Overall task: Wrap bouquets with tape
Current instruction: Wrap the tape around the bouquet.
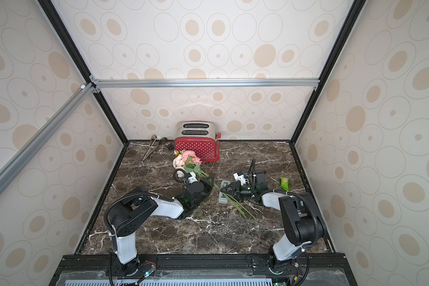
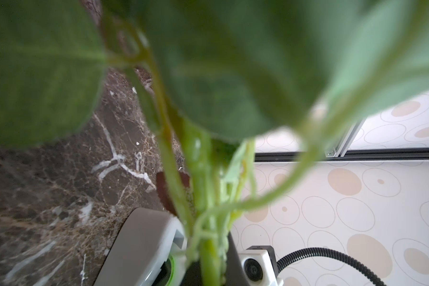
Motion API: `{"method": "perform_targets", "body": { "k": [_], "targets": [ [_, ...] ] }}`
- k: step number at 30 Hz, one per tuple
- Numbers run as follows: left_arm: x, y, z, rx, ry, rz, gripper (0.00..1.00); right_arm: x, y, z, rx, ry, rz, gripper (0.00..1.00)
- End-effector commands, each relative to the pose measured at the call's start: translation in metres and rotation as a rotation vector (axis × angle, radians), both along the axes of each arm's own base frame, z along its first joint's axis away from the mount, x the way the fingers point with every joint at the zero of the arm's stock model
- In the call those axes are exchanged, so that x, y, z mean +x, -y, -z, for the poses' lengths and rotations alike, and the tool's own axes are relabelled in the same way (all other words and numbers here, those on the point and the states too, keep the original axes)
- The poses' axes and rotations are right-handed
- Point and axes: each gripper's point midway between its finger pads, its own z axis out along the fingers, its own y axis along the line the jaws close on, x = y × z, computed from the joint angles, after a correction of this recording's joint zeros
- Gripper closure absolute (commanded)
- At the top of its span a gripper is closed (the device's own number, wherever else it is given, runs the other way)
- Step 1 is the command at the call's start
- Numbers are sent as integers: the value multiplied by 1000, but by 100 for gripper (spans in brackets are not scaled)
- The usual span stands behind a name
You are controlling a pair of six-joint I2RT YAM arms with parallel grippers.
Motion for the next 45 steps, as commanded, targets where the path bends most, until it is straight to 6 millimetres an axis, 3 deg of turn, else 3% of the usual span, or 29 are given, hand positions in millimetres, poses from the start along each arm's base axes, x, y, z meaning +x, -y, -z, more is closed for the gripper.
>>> {"method": "perform_targets", "body": {
  "k": [1,14,21,25,30,32,34,37,45],
  "targets": [
    [11,-9,-6,-10,30,-46,100,-31,-4,0,-106,47,-139,60],
    [9,-15,-5,0,21,-44,100,-43,1,20,-305,135,-208,71],
    [9,-17,-5,-2,19,-48,100,-45,1,23,-422,214,-258,82],
    [9,-19,-6,-6,17,-51,100,-41,6,23,-497,274,-258,99],
    [7,-22,-9,-12,18,-46,100,-39,11,25,-638,393,-285,100],
    [7,-23,-9,-14,17,-39,88,-37,12,25,-706,459,-305,100],
    [5,-26,-9,-21,10,-35,62,-34,12,22,-784,549,-330,100],
    [2,-27,-8,-29,1,-24,49,-27,16,17,-896,666,-344,100],
    [-10,-21,5,-78,-80,32,46,-10,23,5,-1167,925,-377,100]
  ]
}}
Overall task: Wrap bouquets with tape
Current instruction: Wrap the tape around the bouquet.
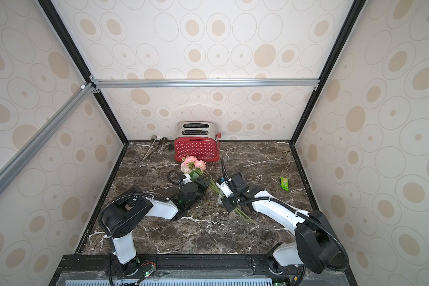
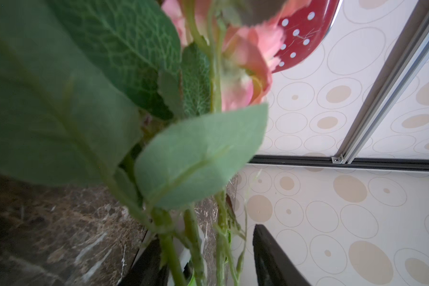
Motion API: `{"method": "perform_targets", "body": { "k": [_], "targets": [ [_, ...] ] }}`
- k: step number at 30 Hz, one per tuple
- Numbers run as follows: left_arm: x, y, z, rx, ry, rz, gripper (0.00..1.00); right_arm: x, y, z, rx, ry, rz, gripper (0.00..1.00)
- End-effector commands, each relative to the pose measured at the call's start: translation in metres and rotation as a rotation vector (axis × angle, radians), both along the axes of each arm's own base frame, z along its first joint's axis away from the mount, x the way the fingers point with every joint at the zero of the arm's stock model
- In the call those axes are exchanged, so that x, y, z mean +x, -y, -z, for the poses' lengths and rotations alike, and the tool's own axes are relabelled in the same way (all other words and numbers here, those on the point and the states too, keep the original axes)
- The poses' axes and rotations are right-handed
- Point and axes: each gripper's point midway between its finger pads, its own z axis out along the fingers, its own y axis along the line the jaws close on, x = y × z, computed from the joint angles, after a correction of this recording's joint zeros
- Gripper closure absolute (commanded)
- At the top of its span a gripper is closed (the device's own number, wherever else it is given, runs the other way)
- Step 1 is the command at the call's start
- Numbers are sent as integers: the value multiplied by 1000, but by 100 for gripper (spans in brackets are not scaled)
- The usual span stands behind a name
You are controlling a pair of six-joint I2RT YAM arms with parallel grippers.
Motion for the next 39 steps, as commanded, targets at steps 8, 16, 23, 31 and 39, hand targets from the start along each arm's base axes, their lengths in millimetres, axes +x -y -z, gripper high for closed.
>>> {"method": "perform_targets", "body": {
  "k": [8,16,23,31,39],
  "targets": [
    [-12,20,-10,-107,-49,86,47,24,-6,-24,-248,410,-155,100],
    [-18,42,-7,-154,-103,136,59,32,-11,-28,-383,561,-195,100],
    [-28,53,-2,-192,-154,157,69,33,-13,-25,-450,603,-206,100],
    [-31,49,-1,-173,-144,141,100,28,-17,-26,-378,535,-157,90],
    [-23,36,-17,-76,6,110,100,-14,-29,-29,95,-13,-81,39]
  ]
}}
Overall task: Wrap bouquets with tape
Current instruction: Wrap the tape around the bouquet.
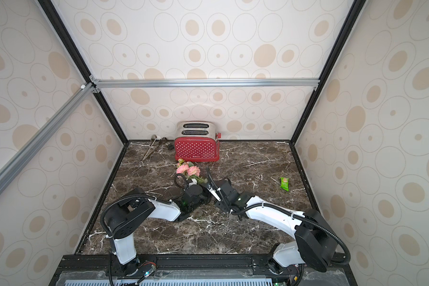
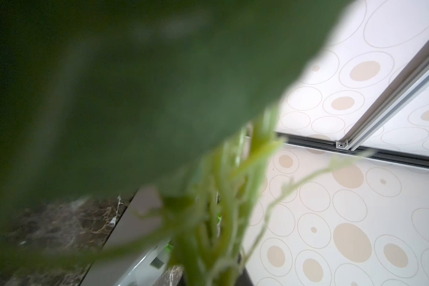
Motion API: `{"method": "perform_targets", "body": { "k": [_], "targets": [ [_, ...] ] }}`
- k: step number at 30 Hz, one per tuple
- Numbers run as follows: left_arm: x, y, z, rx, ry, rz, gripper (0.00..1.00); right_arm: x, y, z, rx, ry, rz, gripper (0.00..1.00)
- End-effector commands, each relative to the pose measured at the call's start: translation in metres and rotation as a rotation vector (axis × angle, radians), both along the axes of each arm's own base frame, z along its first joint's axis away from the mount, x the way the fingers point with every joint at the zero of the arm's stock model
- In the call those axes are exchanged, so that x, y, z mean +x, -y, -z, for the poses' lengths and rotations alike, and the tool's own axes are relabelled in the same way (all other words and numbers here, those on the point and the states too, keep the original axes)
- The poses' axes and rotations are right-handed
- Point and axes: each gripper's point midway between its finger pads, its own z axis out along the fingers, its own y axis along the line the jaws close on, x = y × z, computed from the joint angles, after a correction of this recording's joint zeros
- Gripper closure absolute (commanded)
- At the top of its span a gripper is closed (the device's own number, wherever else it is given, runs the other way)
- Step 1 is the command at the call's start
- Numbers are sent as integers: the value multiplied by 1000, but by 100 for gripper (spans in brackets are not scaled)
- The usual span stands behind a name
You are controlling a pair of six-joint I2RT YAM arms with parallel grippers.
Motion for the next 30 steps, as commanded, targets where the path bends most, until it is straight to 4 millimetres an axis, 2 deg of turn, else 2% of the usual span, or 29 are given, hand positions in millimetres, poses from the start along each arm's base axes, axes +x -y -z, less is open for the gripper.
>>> {"method": "perform_targets", "body": {
  "k": [1,4,8,12,19,21,24,26,30],
  "targets": [
    [5,-3,-28,13,131,-15,100,-33,-12,-12,304,-360,31,37],
    [6,-10,-33,9,172,-40,100,-40,-17,-21,476,-563,57,36],
    [7,-17,-42,-18,234,-61,100,-42,-16,-20,649,-778,113,36],
    [8,-22,-51,-36,286,-70,100,-33,-11,-20,801,-860,162,36],
    [9,-23,-57,-84,319,-58,100,-27,-12,-7,830,-923,186,40],
    [9,-22,-58,-82,322,-55,100,-26,-16,-8,847,-962,172,47],
    [9,-24,-57,-73,319,-54,100,-24,-20,-3,848,-999,170,64],
    [10,-26,-55,-69,317,-50,100,-23,-20,-2,846,-998,171,73],
    [12,-26,-53,-69,309,-40,100,-23,-16,3,781,-940,179,100]
  ]
}}
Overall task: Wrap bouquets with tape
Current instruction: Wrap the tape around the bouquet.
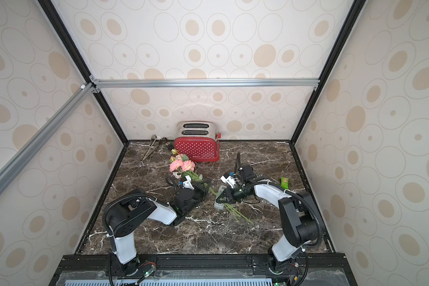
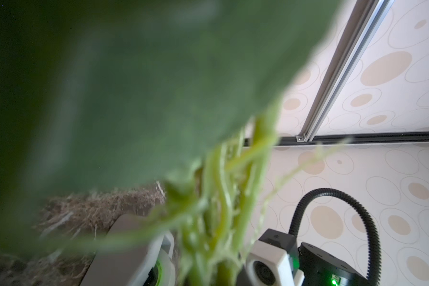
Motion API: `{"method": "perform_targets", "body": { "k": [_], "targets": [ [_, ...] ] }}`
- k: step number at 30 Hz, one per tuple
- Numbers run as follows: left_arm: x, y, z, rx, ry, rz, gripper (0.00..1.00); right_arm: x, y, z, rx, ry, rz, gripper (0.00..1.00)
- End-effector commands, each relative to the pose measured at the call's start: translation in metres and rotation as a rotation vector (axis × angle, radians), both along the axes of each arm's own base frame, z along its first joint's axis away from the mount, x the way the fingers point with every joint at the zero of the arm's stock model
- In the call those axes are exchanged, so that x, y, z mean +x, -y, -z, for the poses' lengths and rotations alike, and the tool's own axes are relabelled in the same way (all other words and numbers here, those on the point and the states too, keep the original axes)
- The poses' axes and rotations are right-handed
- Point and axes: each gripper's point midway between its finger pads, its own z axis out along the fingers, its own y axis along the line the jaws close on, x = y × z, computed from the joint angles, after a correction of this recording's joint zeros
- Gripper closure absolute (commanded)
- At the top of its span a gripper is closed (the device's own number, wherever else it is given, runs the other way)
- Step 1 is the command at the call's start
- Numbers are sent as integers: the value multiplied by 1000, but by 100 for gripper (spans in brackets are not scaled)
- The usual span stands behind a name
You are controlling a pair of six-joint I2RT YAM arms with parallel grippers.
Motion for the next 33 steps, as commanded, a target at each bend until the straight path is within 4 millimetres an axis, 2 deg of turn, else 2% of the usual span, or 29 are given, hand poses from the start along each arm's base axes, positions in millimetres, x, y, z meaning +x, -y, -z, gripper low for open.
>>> {"method": "perform_targets", "body": {
  "k": [1,2,5,8,10,14,18,23,26,28,30,33],
  "targets": [
    [4,3,-24,-47,71,11,100,1,4,2,-83,44,2,100],
    [4,3,-22,-42,62,13,100,0,4,4,-118,75,-7,100],
    [2,4,-16,-26,24,27,66,0,6,14,-266,205,-42,100],
    [-1,-1,-10,1,-27,27,50,7,14,21,-427,366,-65,100],
    [-4,-2,-6,31,-69,32,46,12,18,19,-519,477,-78,100],
    [-11,1,7,70,-163,67,47,25,23,11,-697,700,-103,100],
    [-19,9,20,32,-252,110,51,31,19,-2,-864,953,-157,100],
    [-21,17,22,-27,-305,136,55,31,6,-14,-988,1222,-217,100],
    [-22,19,23,-37,-322,141,58,28,0,-16,-1043,1323,-253,100],
    [-22,19,24,-41,-329,137,69,27,-2,-17,-1078,1376,-259,100],
    [-22,19,25,-43,-335,136,74,26,-3,-17,-1100,1404,-252,100],
    [-21,21,27,-57,-332,133,93,24,-2,-17,-1094,1403,-234,100]
  ]
}}
